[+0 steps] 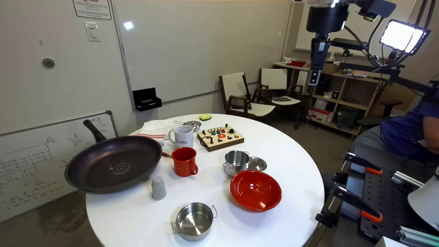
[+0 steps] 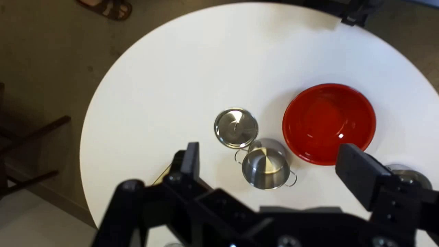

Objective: Press the button on the object on the table.

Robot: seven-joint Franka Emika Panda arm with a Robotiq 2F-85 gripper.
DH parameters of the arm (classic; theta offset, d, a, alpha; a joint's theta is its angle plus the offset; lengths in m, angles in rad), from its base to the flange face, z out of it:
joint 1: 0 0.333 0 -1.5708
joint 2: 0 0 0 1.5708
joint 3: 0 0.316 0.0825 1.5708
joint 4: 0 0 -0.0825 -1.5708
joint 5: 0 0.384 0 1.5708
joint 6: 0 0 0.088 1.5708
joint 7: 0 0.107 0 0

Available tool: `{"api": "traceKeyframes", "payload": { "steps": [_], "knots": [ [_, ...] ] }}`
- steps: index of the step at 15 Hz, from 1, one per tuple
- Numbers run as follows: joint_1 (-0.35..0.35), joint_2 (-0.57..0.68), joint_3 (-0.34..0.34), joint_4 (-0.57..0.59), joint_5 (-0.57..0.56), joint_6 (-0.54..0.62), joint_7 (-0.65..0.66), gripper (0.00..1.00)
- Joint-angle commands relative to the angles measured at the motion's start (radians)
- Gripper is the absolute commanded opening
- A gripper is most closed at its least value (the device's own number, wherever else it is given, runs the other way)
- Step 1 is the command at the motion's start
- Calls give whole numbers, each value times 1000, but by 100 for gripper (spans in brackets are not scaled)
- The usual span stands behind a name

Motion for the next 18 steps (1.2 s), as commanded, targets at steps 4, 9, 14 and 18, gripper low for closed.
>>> {"api": "traceKeyframes", "payload": {
  "steps": [4, 9, 14, 18],
  "knots": [
    [-16, 205, -13, 70, -66, 164, -3, 100],
    [-14, 189, -12, 66, -66, 160, -3, 100],
    [-30, 337, 12, 146, -113, 227, 96, 100],
    [-36, 525, -25, 262, -91, 284, 33, 100]
  ]
}}
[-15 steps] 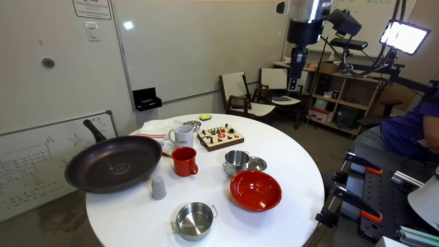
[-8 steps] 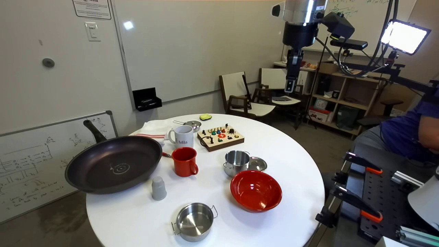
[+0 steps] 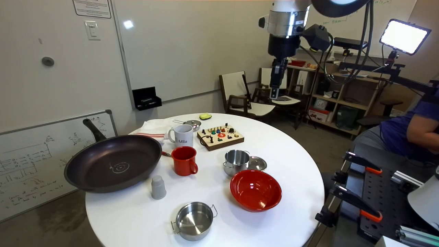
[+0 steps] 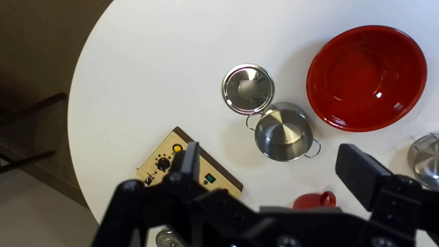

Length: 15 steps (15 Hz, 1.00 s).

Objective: Press the button on the object on the table.

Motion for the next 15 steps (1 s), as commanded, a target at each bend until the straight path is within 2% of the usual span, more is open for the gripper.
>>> {"api": "traceKeyframes", "payload": {
  "steps": [1, 5, 9, 12, 15],
  "knots": [
    [-6, 215, -32, 145, -1, 64, -30, 100],
    [0, 409, -47, 302, 84, 103, -166, 100],
    [-11, 604, -20, 534, 166, 33, -281, 100],
    [26, 727, -61, 702, 121, -46, -196, 100],
    [73, 845, -139, 871, 51, -92, -44, 100]
  ]
}}
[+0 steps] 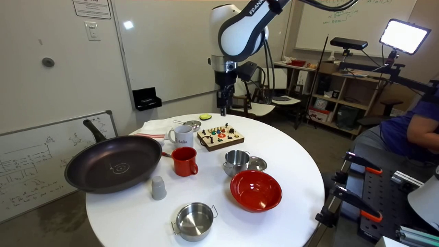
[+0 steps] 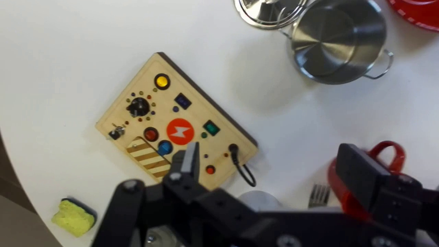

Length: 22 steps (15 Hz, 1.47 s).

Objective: Press the button on the object on the table.

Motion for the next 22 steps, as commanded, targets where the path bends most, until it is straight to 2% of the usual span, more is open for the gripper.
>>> {"api": "traceKeyframes", "payload": {
  "steps": [1, 3, 4, 6, 8, 18, 22],
  "knots": [
    [54, 169, -79, 251, -53, -94, 141, 100],
    [52, 236, -87, 356, -36, -157, 160, 100],
    [33, 145, -65, 212, -32, -81, 119, 100],
    [35, 196, -72, 287, -32, -115, 133, 100],
    [36, 217, -74, 316, -31, -123, 136, 100],
    [41, 230, -81, 337, -43, -123, 141, 100],
    [2, 247, -55, 340, -92, -71, -68, 100]
  ]
}}
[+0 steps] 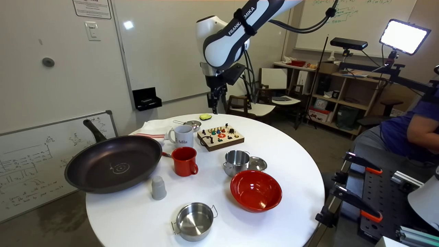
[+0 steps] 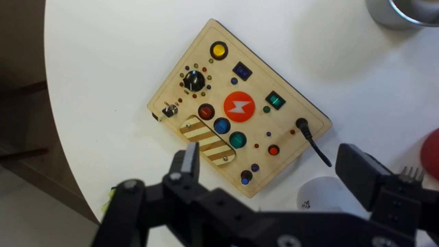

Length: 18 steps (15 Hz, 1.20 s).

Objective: Press the button on the object on the table.

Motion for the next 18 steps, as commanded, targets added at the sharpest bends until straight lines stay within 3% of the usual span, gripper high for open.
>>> {"api": "traceKeyframes", "payload": {
  "steps": [1, 8, 11, 15, 18],
  "knots": [
    [-50, 26, 30, 10, -32, 71, -187, 100],
    [-239, 54, 188, -3, 54, 208, -628, 100],
    [-296, 91, 251, 31, 108, 188, -824, 100],
    [-309, 167, 299, 109, 176, 101, -1054, 100],
    [-265, 222, 280, 185, 178, -17, -1157, 100]
  ]
}}
